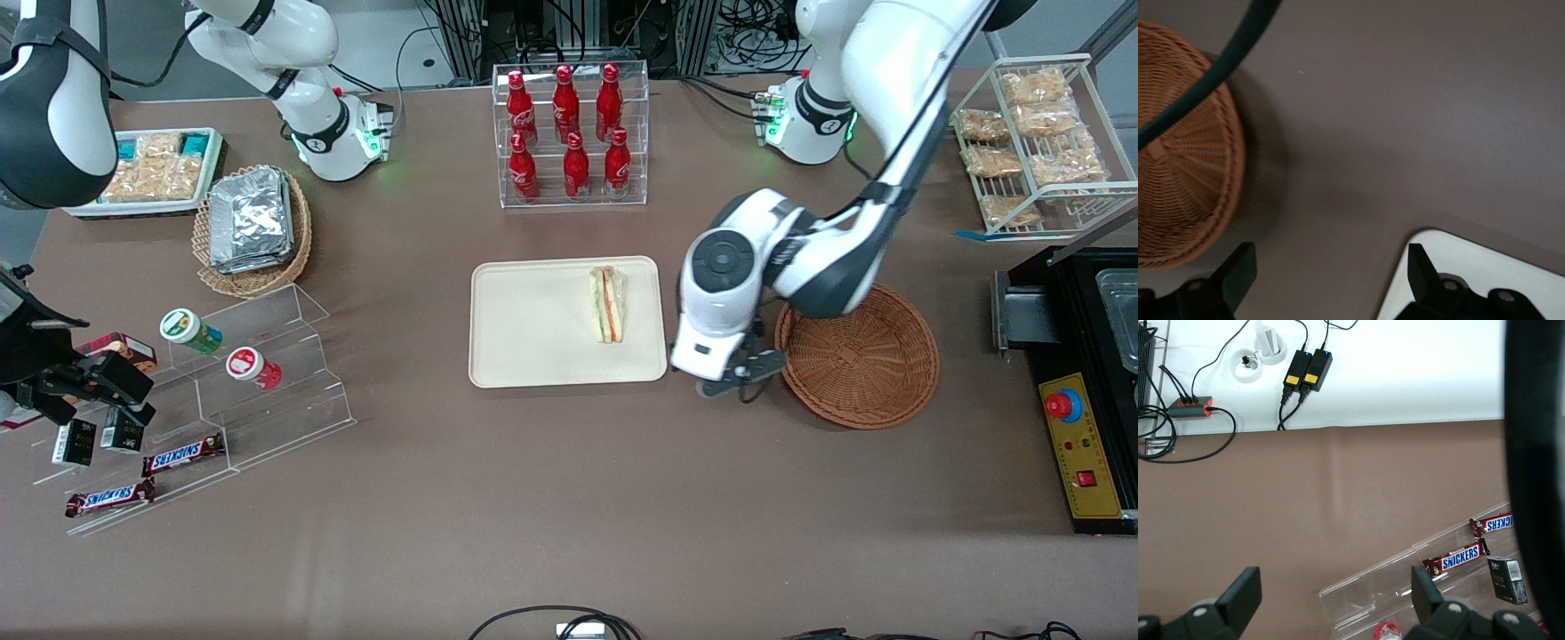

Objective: Place sandwich from basket to tray

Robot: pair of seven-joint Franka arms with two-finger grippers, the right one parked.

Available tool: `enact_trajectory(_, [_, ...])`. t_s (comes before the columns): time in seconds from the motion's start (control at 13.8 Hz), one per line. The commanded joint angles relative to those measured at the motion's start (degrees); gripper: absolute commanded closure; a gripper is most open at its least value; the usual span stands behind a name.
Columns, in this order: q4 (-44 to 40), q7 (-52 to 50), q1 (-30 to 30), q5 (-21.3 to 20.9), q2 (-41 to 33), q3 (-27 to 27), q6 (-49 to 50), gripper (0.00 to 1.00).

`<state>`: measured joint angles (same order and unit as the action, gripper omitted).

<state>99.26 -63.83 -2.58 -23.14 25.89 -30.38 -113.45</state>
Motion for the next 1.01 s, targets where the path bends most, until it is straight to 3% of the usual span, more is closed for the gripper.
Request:
enact_trajectory(0.0, [0.14,-0.42,2.57,-0.68,-1.98,-0.47,3.32,0.0])
enact_trajectory(0.36, [-0.21,9.39,8.19,-0.15,-6.63,-0.56,7.87,0.0])
enact_trajectory(0.51, [-1.17,16.5,10.66,3.08,-9.53,-0.3,11.22,0.0])
enact_trajectory(0.94, [-5.73,43.47,10.58,13.81,-20.6,12.26,22.63,0.0])
